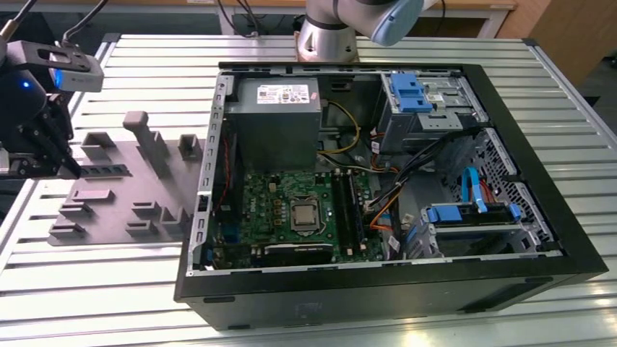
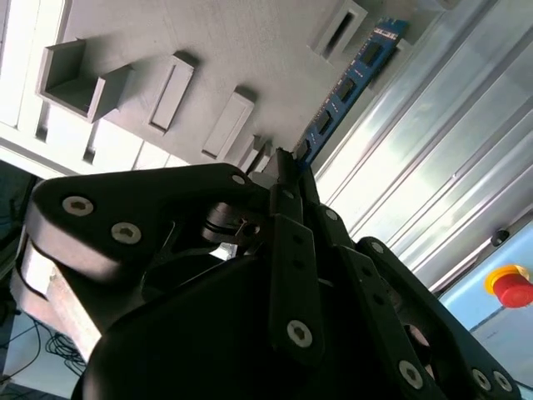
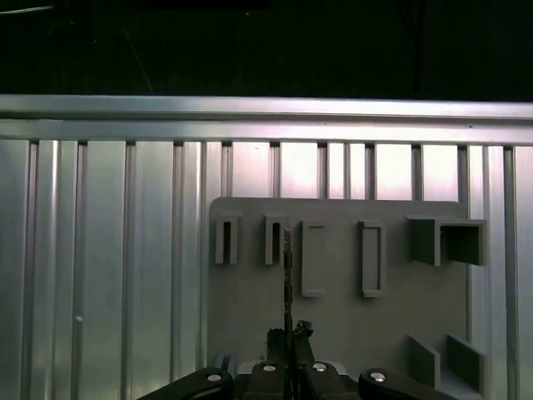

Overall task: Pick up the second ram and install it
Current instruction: 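Pick up the second ram and move it above second insertion slot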

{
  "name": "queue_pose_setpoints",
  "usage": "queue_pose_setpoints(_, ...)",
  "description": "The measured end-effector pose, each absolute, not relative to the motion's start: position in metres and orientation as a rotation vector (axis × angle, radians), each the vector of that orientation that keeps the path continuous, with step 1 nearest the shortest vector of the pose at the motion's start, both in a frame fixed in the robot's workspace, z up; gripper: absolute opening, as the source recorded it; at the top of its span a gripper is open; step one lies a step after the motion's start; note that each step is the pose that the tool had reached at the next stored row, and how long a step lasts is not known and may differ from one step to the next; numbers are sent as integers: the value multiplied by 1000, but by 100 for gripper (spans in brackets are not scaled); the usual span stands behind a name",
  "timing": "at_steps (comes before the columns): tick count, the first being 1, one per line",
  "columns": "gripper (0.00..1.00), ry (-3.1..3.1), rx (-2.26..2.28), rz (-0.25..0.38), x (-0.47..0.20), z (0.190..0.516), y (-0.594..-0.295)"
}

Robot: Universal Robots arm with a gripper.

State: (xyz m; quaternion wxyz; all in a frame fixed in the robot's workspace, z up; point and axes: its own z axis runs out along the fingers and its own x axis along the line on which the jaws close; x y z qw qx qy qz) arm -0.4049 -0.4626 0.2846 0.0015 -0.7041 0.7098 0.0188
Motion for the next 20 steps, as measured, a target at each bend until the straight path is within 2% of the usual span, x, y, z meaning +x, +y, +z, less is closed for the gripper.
queue_pose_setpoints(9, 14, 2227, -2209, 61, -405, 302, -463)
queue_pose_setpoints(20, 14, 2226, -2208, 63, -405, 338, -462)
